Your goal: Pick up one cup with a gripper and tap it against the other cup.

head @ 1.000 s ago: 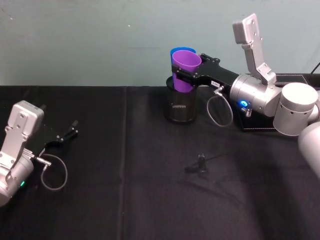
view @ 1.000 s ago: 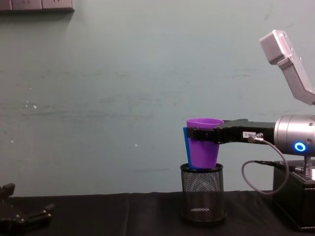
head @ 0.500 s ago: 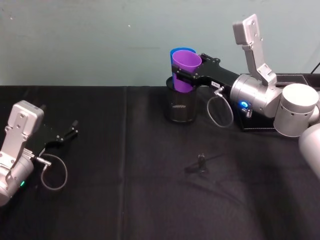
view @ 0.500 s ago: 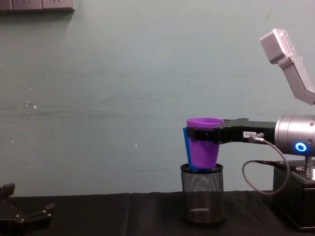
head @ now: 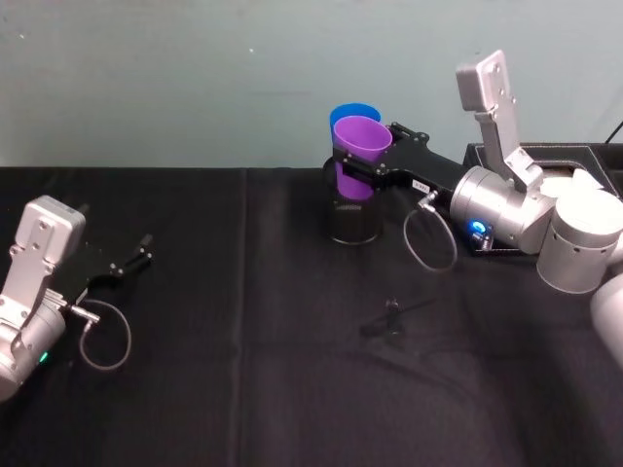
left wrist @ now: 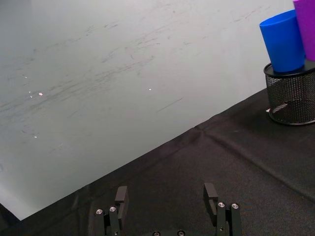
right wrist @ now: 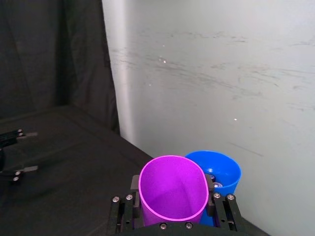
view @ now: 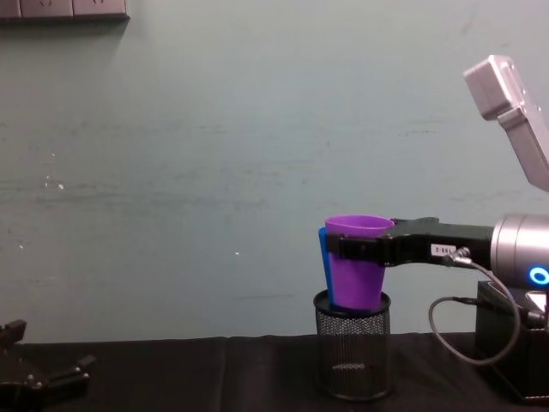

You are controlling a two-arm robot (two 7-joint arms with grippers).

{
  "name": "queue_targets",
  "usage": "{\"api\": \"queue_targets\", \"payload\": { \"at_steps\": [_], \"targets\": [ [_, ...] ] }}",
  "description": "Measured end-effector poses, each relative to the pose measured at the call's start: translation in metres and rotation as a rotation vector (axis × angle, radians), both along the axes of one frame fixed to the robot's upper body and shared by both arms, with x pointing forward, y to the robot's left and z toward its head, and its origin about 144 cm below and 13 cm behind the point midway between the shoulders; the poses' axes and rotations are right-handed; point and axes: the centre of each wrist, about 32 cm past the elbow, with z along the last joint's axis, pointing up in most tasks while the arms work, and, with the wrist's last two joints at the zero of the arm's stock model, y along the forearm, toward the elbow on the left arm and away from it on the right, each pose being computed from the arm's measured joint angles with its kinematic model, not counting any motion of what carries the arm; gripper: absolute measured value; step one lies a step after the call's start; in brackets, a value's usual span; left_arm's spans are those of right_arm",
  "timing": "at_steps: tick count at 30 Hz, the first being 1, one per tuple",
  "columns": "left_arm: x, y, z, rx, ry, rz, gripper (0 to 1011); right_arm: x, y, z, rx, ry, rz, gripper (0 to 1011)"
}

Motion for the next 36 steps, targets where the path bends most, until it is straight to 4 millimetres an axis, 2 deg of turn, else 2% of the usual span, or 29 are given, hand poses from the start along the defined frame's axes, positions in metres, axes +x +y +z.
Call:
{"api": "queue_targets", "payload": {
  "at_steps": [12,22,28,36],
  "targets": [
    [0.0,0.0,0.0,0.0,0.0,0.0,1000,-0.026,-0.001,-0.002,0.01,-0.026,0.029,722],
    [0.0,0.0,0.0,0.0,0.0,0.0,1000,-0.057,-0.002,-0.005,0.01,-0.049,0.063,723],
    [0.0,0.0,0.0,0.0,0.0,0.0,1000,-0.082,-0.004,-0.015,-0.008,-0.049,0.071,723],
    [0.0,0.0,0.0,0.0,0.0,0.0,1000,-0.102,-0.009,-0.034,-0.024,-0.023,0.058,722]
  ]
}}
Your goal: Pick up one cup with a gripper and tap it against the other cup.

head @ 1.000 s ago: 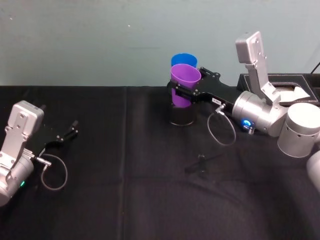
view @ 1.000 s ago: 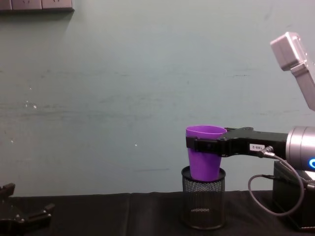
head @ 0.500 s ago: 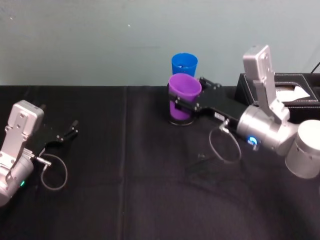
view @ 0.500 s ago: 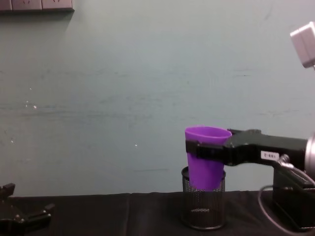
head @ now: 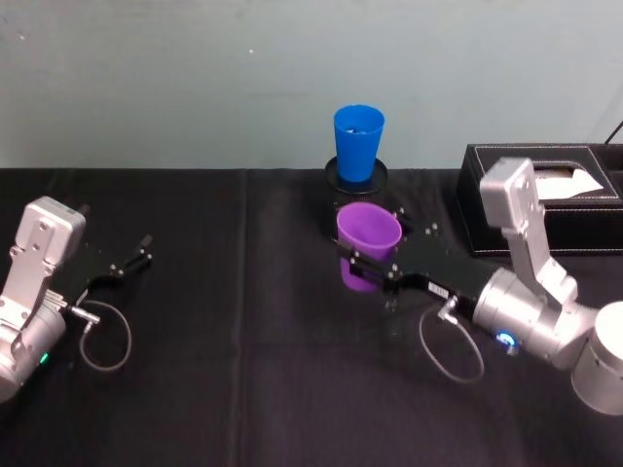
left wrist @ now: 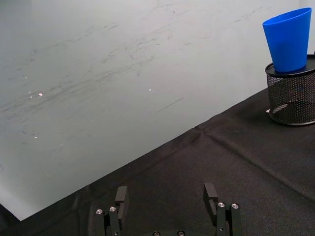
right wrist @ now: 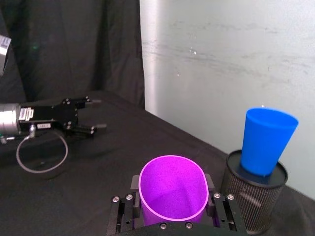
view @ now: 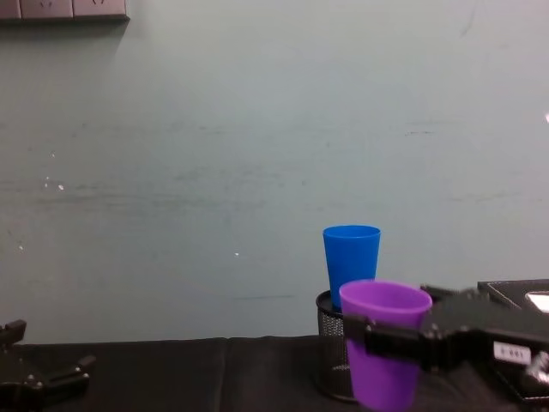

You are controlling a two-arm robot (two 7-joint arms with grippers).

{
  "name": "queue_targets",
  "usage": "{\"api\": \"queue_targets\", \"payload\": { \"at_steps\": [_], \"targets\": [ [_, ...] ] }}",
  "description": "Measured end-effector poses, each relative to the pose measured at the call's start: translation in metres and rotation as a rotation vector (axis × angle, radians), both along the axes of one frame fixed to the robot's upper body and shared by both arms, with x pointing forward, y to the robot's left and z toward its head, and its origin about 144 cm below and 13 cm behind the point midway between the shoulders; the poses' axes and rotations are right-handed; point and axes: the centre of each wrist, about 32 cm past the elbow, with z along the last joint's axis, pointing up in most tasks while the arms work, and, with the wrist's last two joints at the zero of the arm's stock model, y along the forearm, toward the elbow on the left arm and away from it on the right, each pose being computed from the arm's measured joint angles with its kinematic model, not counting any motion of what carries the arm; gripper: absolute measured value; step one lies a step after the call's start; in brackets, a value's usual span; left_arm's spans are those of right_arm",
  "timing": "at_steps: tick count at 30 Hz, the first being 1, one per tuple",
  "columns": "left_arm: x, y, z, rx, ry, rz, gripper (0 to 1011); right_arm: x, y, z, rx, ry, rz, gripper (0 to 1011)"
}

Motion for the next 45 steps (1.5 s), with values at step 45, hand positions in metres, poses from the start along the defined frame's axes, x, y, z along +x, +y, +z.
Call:
{"api": "queue_targets", "payload": {
  "at_steps": [45],
  "targets": [
    [0.0,0.0,0.0,0.0,0.0,0.0,1000,-0.018,0.007,-0.083,0.009,0.011,-0.051,722]
  ]
}}
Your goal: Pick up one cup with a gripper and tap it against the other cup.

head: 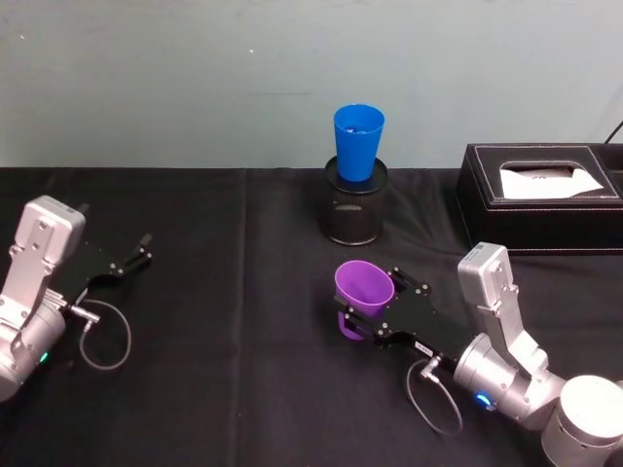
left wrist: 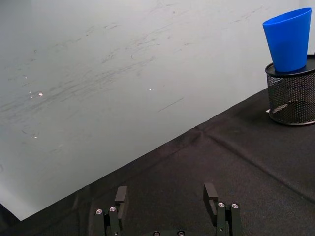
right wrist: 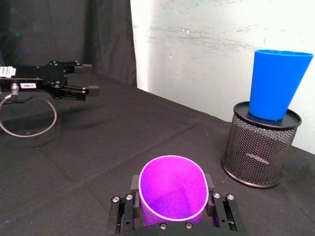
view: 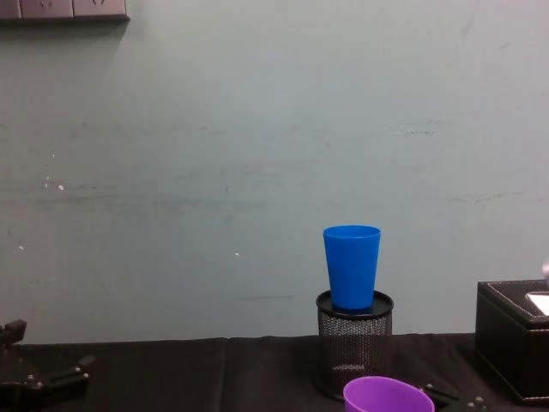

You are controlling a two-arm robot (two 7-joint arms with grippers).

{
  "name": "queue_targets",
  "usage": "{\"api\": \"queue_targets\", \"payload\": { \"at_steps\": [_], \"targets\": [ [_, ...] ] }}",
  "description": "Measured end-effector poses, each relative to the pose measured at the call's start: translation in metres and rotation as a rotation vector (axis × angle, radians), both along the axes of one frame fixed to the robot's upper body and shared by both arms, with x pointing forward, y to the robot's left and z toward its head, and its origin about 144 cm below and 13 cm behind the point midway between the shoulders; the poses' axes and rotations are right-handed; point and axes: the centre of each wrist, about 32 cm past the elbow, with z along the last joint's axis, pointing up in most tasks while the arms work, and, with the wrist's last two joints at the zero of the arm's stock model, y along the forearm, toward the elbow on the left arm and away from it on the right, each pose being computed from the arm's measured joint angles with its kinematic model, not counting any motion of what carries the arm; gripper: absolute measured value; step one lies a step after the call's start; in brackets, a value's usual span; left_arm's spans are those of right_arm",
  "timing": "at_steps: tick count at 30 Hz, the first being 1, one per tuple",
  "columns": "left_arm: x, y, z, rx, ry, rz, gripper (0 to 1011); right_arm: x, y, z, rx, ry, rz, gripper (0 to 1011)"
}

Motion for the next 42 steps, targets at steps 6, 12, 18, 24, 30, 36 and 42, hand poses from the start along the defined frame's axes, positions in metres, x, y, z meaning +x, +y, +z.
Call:
{"api": "queue_targets", "payload": {
  "at_steps": [6,12,18,24,30,36,42],
  "targets": [
    [0.0,0.0,0.0,0.0,0.0,0.0,1000,0.0,0.0,-0.001,-0.002,0.001,-0.004,723],
    [0.0,0.0,0.0,0.0,0.0,0.0,1000,0.0,0.0,0.0,-0.001,0.0,-0.003,757],
    [0.0,0.0,0.0,0.0,0.0,0.0,1000,0.0,0.0,0.0,-0.001,0.0,-0.003,895],
    [0.0,0.0,0.0,0.0,0.0,0.0,1000,0.0,0.0,0.0,-0.001,-0.001,-0.001,1004],
    [0.0,0.0,0.0,0.0,0.0,0.0,1000,-0.002,0.001,0.015,0.018,-0.048,-0.009,1004],
    [0.0,0.0,0.0,0.0,0.0,0.0,1000,-0.006,-0.002,0.031,0.044,-0.099,-0.037,1004],
    [0.0,0.0,0.0,0.0,0.0,0.0,1000,-0.016,-0.005,0.039,0.063,-0.131,-0.15,1004]
  ]
}}
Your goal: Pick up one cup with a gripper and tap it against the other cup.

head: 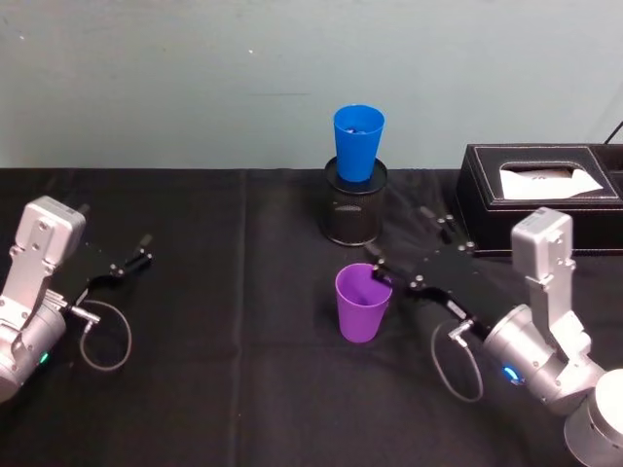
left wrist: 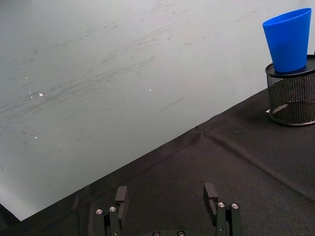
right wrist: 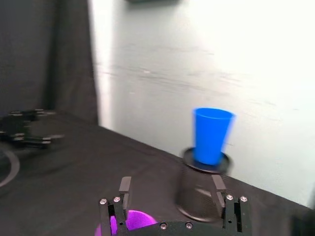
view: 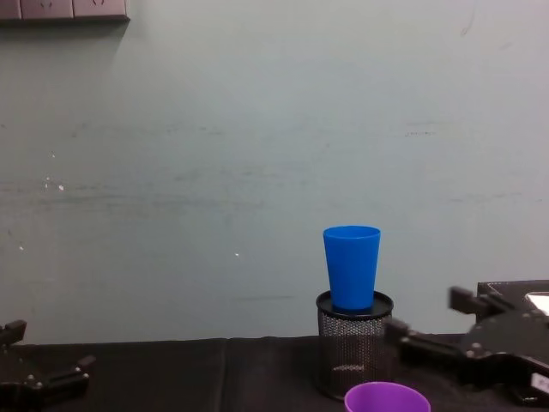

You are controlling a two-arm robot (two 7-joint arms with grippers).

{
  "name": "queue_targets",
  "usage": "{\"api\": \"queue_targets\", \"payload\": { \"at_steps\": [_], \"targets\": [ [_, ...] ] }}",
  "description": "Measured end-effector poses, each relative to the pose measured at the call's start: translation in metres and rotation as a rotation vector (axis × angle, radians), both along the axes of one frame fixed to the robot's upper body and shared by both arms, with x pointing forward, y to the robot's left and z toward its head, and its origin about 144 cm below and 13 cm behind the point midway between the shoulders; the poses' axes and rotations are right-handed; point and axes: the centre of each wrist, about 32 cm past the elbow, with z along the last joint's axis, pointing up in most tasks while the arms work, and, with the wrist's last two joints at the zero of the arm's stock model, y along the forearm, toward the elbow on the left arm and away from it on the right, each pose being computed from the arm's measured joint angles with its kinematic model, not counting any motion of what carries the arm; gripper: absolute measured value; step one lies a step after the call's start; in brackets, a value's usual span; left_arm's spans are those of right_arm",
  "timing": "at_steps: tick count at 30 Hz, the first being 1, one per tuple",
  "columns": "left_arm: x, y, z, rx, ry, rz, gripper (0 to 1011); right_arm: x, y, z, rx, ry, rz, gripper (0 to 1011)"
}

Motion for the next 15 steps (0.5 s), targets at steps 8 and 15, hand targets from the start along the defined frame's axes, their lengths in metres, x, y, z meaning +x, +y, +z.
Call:
{"api": "queue_targets", "payload": {
  "at_steps": [8,15],
  "targets": [
    [0.0,0.0,0.0,0.0,0.0,0.0,1000,-0.014,-0.002,-0.008,-0.019,0.029,-0.239,1004],
    [0.0,0.0,0.0,0.0,0.0,0.0,1000,-0.016,0.003,-0.021,-0.062,0.083,-0.339,1004]
  ]
}}
